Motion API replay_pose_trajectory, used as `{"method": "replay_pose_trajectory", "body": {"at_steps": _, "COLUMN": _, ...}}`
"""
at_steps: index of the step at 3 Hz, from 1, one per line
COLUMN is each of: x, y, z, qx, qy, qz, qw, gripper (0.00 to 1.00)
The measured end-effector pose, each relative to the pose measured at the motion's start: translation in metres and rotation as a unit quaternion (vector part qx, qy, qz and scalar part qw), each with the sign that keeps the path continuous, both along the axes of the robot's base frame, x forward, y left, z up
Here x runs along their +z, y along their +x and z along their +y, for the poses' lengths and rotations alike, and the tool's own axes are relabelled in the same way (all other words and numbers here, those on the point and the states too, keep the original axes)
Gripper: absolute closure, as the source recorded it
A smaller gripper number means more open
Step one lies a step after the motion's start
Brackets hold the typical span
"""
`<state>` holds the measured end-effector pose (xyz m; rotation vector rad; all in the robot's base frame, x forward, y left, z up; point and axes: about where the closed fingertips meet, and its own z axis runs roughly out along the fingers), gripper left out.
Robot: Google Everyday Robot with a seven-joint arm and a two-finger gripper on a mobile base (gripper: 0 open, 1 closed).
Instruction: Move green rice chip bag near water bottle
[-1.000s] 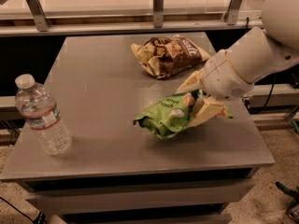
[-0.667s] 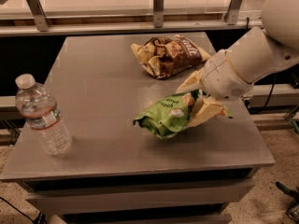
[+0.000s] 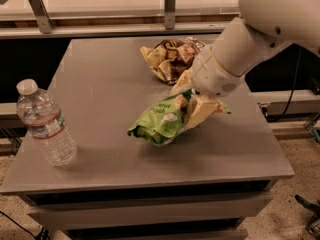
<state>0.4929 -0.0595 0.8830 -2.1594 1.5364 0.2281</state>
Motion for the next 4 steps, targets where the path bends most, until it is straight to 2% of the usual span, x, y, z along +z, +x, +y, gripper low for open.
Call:
{"method": "replay_pose_trajectory", "body": {"at_steps": 2, "x": -0.004, "y": 0.021, "z": 0.03, "qx": 0.043, "qy": -0.025, "qz": -0.004, "qw": 0.9987, "gripper": 1.0}}
{"method": "replay_pose_trajectory", "body": {"at_steps": 4, "x": -0.015, "y": 0.03, "z": 0.052, "qx": 0.079, "qy": -0.039, "qz": 0.001, "qw": 0.9961, "gripper": 1.0}}
